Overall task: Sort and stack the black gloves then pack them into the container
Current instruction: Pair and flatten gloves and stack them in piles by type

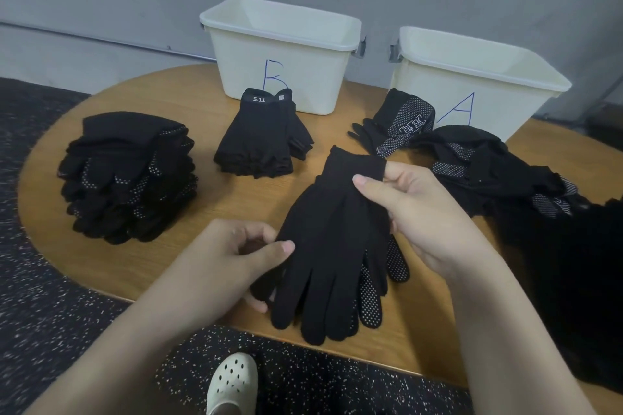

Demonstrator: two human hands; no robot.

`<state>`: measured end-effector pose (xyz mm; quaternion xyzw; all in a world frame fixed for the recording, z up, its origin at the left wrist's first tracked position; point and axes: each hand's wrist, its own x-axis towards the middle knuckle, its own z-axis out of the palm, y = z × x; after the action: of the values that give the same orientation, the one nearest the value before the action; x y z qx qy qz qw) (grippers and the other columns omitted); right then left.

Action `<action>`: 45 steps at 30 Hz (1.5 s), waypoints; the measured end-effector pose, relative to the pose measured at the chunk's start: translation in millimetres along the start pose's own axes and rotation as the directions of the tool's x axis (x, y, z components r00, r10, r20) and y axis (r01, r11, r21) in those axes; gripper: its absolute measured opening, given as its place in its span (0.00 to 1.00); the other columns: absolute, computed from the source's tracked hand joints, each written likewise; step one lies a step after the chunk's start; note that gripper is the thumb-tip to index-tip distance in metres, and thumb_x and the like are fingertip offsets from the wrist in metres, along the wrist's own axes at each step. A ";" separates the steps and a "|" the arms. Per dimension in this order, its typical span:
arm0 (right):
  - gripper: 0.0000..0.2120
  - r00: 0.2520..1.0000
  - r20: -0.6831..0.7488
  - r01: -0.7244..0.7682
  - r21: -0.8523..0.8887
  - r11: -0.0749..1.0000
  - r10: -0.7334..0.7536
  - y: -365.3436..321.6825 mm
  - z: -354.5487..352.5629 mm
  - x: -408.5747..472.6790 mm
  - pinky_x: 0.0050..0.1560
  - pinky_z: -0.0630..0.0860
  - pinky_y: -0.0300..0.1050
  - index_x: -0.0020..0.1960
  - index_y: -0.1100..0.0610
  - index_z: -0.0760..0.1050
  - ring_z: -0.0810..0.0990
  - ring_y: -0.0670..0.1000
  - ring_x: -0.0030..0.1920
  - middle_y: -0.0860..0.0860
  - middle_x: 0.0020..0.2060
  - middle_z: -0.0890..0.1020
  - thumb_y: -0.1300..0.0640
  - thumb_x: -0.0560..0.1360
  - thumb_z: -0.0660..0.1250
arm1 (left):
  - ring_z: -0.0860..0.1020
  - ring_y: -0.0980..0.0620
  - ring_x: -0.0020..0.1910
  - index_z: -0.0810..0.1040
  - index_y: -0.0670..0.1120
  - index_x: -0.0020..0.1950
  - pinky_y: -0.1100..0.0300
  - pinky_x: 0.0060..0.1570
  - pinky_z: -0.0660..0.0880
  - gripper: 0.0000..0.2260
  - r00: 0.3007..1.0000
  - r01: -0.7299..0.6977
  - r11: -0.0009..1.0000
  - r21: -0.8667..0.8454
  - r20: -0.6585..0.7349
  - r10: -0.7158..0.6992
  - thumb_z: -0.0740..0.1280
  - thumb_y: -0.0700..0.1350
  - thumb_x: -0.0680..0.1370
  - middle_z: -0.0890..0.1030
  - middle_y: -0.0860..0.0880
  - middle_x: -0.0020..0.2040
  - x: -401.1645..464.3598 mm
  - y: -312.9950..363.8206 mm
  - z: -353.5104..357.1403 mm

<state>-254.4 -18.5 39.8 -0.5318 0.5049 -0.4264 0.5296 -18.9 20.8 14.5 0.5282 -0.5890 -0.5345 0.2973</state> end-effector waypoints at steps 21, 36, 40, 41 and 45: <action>0.10 0.990 -0.118 0.025 -0.369 0.929 -0.073 31.8 1.7 41.8 0.55 0.82 0.66 0.50 0.61 0.82 0.87 0.61 0.48 0.60 0.46 0.87 0.53 0.81 0.69 | 0.78 0.59 0.24 0.83 0.49 0.44 0.63 0.26 0.74 0.10 0.999 0.054 0.955 0.292 -0.025 -0.049 0.68 0.50 0.82 0.85 0.53 0.33 8.7 -3.6 -4.9; 0.18 0.972 -0.156 0.068 -0.522 0.850 -0.174 45.9 -1.2 50.6 0.47 0.80 0.68 0.45 0.66 0.76 0.82 0.69 0.47 0.65 0.44 0.84 0.50 0.80 0.70 | 0.81 0.57 0.26 0.81 0.50 0.46 0.65 0.25 0.73 0.06 0.994 0.095 0.943 0.320 -0.087 -0.070 0.69 0.48 0.82 0.85 0.53 0.33 12.4 -5.0 -1.1; 0.18 0.961 -0.189 0.064 -0.555 0.829 -0.201 51.1 -1.2 55.7 0.42 0.80 0.60 0.44 0.65 0.76 0.82 0.67 0.43 0.65 0.41 0.83 0.49 0.80 0.69 | 0.80 0.57 0.26 0.80 0.49 0.46 0.65 0.25 0.74 0.07 0.994 0.086 0.939 0.333 -0.097 -0.056 0.68 0.48 0.83 0.84 0.52 0.31 11.6 -5.4 -1.6; 0.17 0.956 -0.200 0.063 -0.571 0.818 -0.213 51.9 -0.6 56.9 0.40 0.79 0.56 0.44 0.65 0.76 0.81 0.65 0.40 0.64 0.40 0.83 0.50 0.80 0.69 | 0.80 0.57 0.25 0.79 0.49 0.46 0.65 0.26 0.74 0.07 0.994 0.081 0.936 0.342 -0.098 -0.050 0.67 0.47 0.83 0.84 0.53 0.31 11.3 -5.6 -1.3; 0.12 0.948 -0.213 0.060 -0.612 0.789 -0.237 53.2 5.0 59.4 0.45 0.81 0.55 0.41 0.56 0.79 0.83 0.58 0.41 0.56 0.36 0.84 0.51 0.81 0.69 | 0.79 0.58 0.24 0.79 0.48 0.45 0.65 0.25 0.73 0.08 0.993 0.083 0.933 0.351 -0.109 -0.047 0.67 0.46 0.83 0.84 0.53 0.30 10.2 -4.2 -0.3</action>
<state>-246.5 -72.8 -18.3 -0.6445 0.6387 -0.3566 0.2226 -20.0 11.7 8.4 0.6179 -0.6425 -0.4025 0.2080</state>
